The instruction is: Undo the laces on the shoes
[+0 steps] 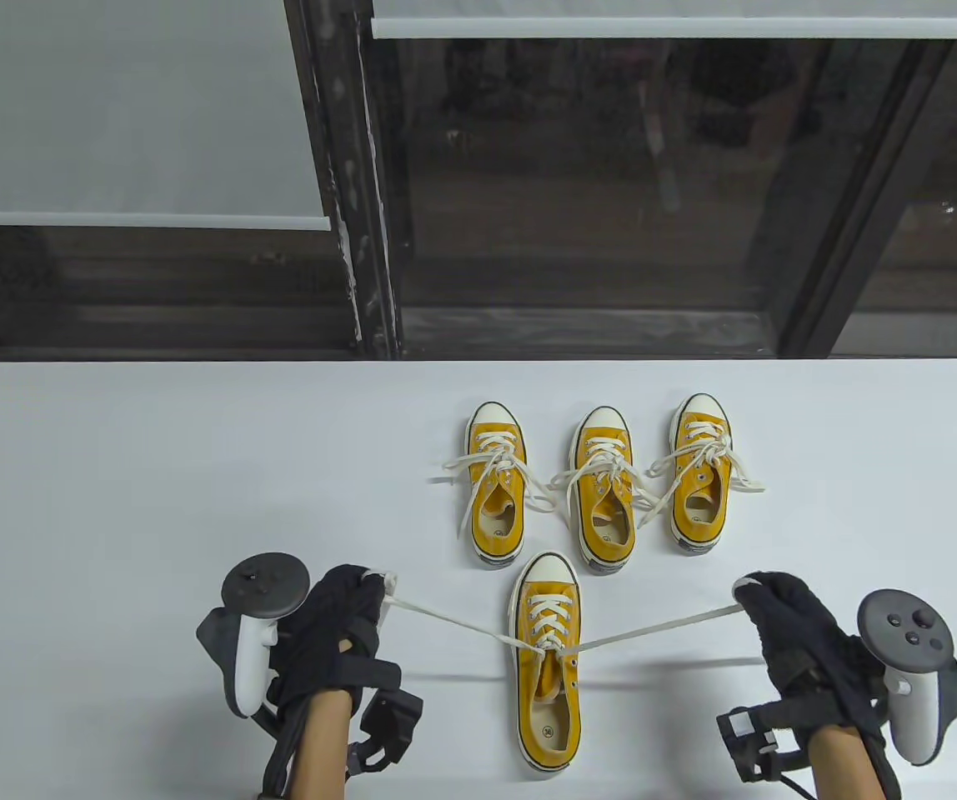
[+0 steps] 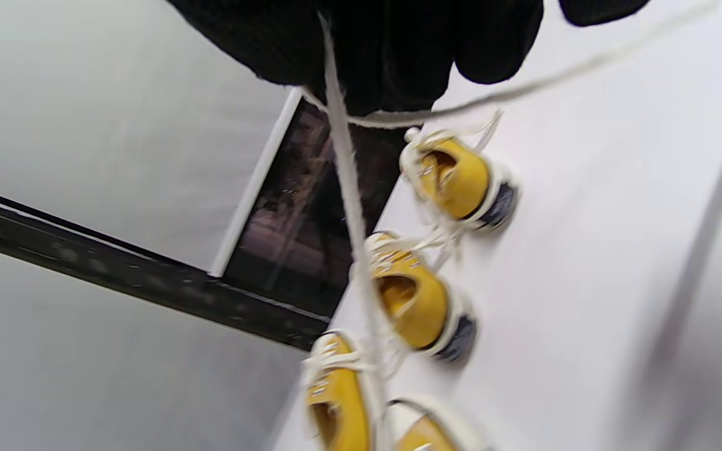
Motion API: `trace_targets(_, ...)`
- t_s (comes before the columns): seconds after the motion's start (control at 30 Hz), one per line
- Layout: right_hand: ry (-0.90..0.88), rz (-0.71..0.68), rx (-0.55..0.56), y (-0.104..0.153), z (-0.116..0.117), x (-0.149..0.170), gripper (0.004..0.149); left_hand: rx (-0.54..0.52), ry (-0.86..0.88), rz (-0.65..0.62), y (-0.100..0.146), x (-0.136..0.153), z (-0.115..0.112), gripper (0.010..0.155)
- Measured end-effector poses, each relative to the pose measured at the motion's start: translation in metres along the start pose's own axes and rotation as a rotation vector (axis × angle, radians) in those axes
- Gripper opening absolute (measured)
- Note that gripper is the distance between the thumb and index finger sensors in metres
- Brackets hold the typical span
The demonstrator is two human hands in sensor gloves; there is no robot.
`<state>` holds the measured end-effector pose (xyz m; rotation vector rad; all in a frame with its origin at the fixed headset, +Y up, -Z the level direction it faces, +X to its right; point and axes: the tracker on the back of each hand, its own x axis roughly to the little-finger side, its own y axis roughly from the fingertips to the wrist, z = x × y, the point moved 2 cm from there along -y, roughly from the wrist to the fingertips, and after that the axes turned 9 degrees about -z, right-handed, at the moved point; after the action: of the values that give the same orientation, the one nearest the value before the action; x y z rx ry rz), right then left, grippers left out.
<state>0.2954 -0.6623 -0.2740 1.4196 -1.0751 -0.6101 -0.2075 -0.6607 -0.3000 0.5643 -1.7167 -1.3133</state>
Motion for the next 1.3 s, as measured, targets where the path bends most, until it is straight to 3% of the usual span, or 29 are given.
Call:
trace_targets(0.23, 0.15, 0.21, 0.003, -0.008, 0.006, 0.046, 0.039, -0.018, 0.03, 0.169, -0.015, 0.045, -0.004, 0.046)
trace_targets(0.33, 0.243, 0.251, 0.008, -0.011, 0.008, 0.057, 0.052, -0.041, -0.011, 0.244, -0.019, 0.058, -0.002, 0.052)
trace_targets(0.47, 0.422, 0.171, 0.008, -0.018, 0.005, 0.048, 0.062, -0.123, -0.145, 0.187, -0.022, 0.05, 0.006, 0.065)
trace_targets(0.53, 0.409, 0.099, -0.007, -0.021, 0.008, 0.037, 0.062, -0.078, -0.191, 0.096, -0.024, 0.035, 0.001, 0.064)
trace_targets(0.67, 0.471, -0.048, -0.052, -0.022, 0.025, 0.014, 0.062, 0.073, -0.256, -0.091, -0.024, 0.003, -0.031, 0.063)
trace_targets(0.73, 0.531, -0.142, -0.155, -0.023, 0.044, 0.0, 0.062, 0.169, -0.341, -0.191, -0.021, -0.015, -0.06, 0.063)
trace_targets(0.8, 0.55, -0.184, -0.19, -0.022, 0.056, -0.008, 0.062, 0.289, -0.354, -0.251, -0.019, -0.024, -0.085, 0.065)
trace_targets(0.87, 0.58, -0.225, -0.214, -0.021, 0.066, -0.013, 0.062, 0.42, -0.339, -0.247, -0.015, -0.028, -0.111, 0.069)
trace_targets(1.0, 0.654, -0.26, -0.218, -0.019, 0.075, -0.014, 0.061, 0.587, -0.537, -0.229, -0.01, -0.028, -0.155, 0.085)
trace_targets(1.17, 0.68, -0.25, -0.213, -0.02, 0.081, -0.008, 0.061, 0.683, -0.724, -0.147, -0.01, -0.016, -0.186, 0.093)
trace_targets(1.3, 0.719, -0.251, -0.242, -0.02, 0.089, -0.005, 0.062, 0.699, -0.832, -0.12, -0.009, -0.01, -0.202, 0.094)
